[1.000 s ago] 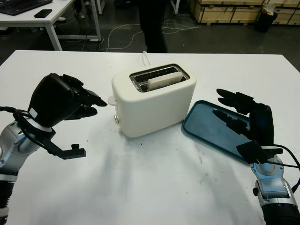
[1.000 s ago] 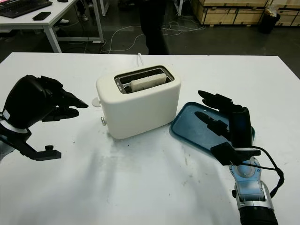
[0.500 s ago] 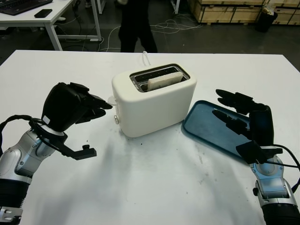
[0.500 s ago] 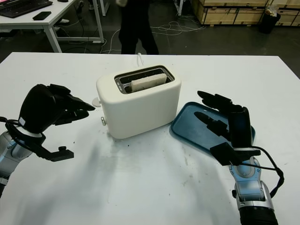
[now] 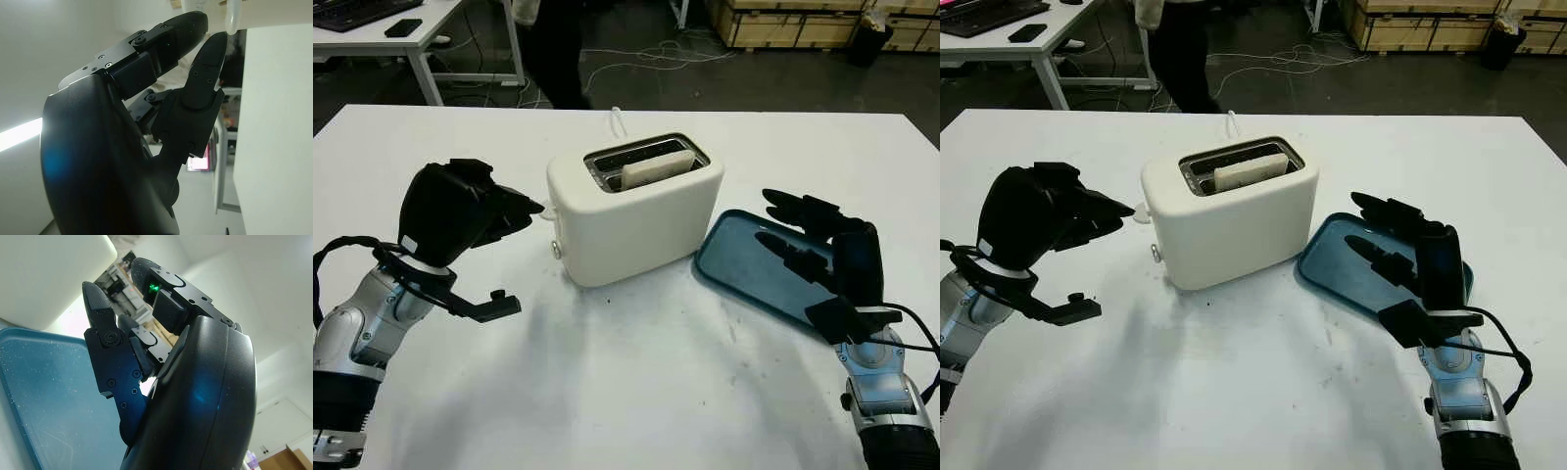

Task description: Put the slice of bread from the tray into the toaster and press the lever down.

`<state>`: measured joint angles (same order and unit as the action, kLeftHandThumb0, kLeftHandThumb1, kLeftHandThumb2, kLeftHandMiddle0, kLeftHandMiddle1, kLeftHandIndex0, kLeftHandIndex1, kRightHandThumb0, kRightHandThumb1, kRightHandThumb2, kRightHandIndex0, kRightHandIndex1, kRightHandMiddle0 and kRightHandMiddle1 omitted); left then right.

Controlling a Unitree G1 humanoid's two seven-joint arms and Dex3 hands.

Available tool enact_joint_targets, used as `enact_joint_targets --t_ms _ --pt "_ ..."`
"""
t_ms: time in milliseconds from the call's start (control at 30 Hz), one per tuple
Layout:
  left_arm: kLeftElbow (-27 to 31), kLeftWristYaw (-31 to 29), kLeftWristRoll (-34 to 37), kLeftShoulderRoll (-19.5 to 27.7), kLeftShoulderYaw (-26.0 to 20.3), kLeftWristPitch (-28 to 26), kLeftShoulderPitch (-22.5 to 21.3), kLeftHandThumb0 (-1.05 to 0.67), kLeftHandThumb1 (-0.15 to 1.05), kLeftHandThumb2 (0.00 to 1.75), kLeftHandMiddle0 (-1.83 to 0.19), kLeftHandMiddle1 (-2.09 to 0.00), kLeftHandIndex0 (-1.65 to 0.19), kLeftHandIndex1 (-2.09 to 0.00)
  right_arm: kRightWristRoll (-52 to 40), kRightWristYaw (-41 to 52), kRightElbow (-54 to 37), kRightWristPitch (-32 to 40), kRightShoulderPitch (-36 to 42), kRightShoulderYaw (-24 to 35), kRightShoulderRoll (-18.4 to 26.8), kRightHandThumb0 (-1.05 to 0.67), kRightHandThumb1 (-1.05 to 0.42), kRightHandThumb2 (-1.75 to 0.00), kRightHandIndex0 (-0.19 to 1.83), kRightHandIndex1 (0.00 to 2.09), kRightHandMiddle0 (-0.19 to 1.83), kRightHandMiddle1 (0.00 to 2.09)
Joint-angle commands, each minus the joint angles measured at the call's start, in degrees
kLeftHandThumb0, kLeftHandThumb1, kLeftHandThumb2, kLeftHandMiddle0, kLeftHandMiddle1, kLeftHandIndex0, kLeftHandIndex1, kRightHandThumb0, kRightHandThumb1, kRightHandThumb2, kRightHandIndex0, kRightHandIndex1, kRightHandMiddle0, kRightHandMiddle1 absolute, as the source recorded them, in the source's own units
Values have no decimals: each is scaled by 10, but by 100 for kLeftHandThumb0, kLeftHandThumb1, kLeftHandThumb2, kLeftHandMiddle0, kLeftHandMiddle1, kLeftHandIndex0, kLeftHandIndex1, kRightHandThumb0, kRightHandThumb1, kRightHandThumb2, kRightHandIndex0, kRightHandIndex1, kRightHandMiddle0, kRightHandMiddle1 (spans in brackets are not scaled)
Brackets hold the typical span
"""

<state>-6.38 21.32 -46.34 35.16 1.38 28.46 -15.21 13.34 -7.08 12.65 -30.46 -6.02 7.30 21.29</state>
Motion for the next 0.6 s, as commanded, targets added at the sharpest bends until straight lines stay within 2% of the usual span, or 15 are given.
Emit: enact_joint_targets --t_ms 0,233,567 --pt "6 -3 3 2 3 -6 -5 -34 74 0 -100 -105 -129 -1 -3 2 -3 -8 -1 -1 -4 -34 -79 0 101 0 91 0" --pt "-3 4 6 -10 10 -6 -2 -37 77 1 -94 -117 -127 -1 -7 4 2 -10 -1 -1 -4 -34 -79 0 100 0 91 0" --pt "-11 -5 10 -23 16 -24 1 -34 79 1 -90 -116 -125 0 -7 5 1 -13 0 -1 -6 -34 -79 0 101 0 92 0"
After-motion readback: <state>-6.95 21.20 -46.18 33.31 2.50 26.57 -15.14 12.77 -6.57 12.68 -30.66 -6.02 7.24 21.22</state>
